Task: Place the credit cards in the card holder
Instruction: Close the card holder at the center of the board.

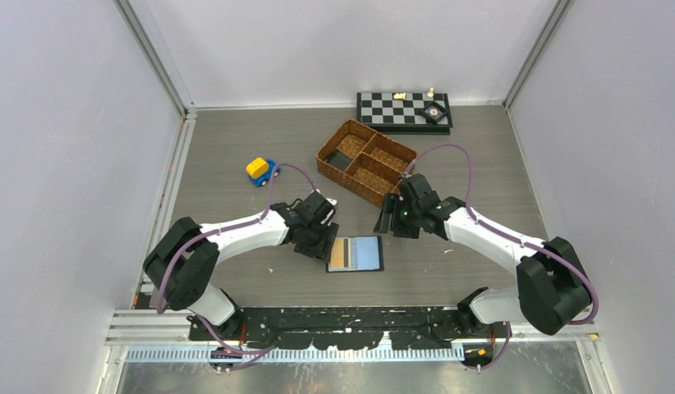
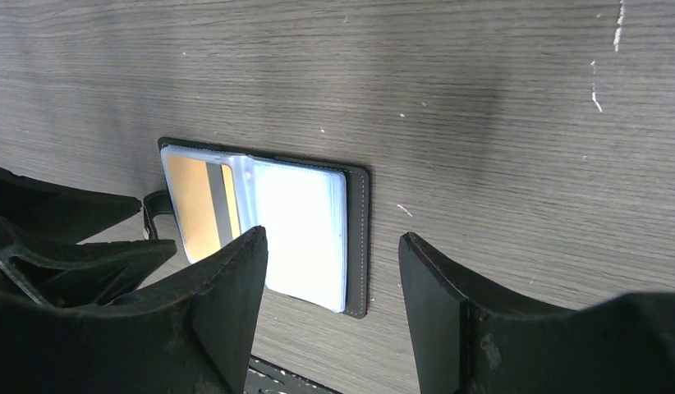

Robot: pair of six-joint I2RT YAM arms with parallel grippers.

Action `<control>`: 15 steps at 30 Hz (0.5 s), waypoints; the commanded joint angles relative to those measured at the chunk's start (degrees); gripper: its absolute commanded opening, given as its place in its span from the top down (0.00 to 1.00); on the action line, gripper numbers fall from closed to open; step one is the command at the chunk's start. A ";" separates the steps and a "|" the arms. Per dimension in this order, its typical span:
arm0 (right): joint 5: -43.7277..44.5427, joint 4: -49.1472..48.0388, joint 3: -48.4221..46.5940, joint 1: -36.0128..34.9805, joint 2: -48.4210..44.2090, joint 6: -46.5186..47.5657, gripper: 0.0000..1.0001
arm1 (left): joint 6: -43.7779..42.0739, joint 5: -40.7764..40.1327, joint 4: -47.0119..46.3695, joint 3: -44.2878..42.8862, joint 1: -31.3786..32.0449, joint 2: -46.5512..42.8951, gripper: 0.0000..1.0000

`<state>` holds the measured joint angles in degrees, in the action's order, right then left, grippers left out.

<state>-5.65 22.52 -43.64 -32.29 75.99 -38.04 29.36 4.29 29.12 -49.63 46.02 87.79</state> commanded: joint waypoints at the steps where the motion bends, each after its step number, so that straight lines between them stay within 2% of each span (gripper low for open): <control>1: -0.17 -0.59 0.11 0.72 -1.99 -0.11 0.36 | -0.61 -3.51 1.21 -2.36 0.12 -0.05 0.49; 7: -0.83 -1.08 0.39 0.93 -1.60 -0.54 0.36 | -0.54 -5.43 1.85 -2.50 0.12 -0.99 0.65; 15: -0.82 -0.99 0.61 0.92 -1.28 -0.80 0.38 | -0.65 -5.72 4.72 -3.72 0.12 -3.91 0.96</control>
<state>-6.50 22.44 -43.16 -31.62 75.99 -38.13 29.36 0.03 31.40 -50.48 46.02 87.48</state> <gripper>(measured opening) 0.625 0.122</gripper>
